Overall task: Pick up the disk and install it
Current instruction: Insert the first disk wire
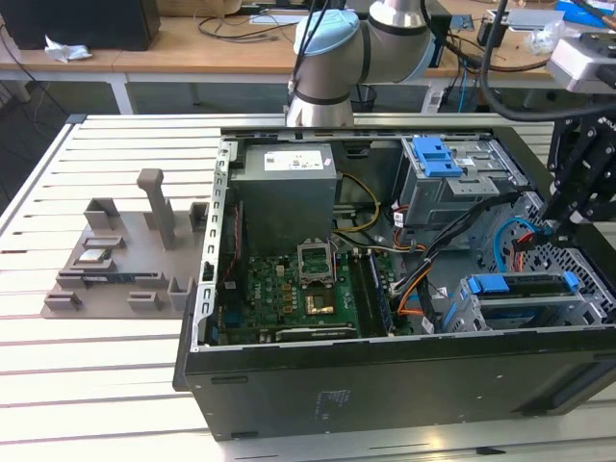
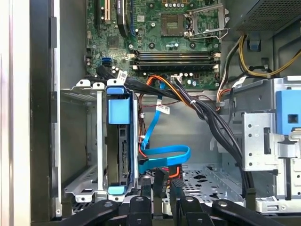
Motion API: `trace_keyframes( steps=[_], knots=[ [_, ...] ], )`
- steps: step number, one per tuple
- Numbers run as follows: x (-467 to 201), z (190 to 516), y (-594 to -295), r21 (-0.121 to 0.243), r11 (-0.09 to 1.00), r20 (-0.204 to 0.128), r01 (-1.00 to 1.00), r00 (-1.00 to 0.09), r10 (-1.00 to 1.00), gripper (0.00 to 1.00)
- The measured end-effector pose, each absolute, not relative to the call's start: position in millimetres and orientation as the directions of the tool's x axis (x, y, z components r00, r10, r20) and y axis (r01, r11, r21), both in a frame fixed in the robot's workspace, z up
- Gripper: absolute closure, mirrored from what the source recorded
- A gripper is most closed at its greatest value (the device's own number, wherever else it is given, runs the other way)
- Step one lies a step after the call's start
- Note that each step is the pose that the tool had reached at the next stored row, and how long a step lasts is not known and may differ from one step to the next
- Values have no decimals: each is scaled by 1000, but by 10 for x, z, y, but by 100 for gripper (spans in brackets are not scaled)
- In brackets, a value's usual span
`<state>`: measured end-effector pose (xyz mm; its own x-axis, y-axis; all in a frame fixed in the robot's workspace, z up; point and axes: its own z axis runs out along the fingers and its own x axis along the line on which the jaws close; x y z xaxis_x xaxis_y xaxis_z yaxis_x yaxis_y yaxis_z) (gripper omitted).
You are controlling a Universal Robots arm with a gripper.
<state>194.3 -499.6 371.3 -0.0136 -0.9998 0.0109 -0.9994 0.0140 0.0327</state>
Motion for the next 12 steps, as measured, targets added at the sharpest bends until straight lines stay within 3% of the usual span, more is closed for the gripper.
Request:
trace_keyframes(
  steps=[7, 10, 12],
  knots=[
    [1943, 3608, -5000, 33, 14, 11, -999, -14, -1000, 70],
    [1943, 3609, -5003, 33, 14, 11, -999, -14, -1000, 83],
    [1943, 3608, -5004, 33, 14, 11, -999, -14, -1000, 83]
  ],
)
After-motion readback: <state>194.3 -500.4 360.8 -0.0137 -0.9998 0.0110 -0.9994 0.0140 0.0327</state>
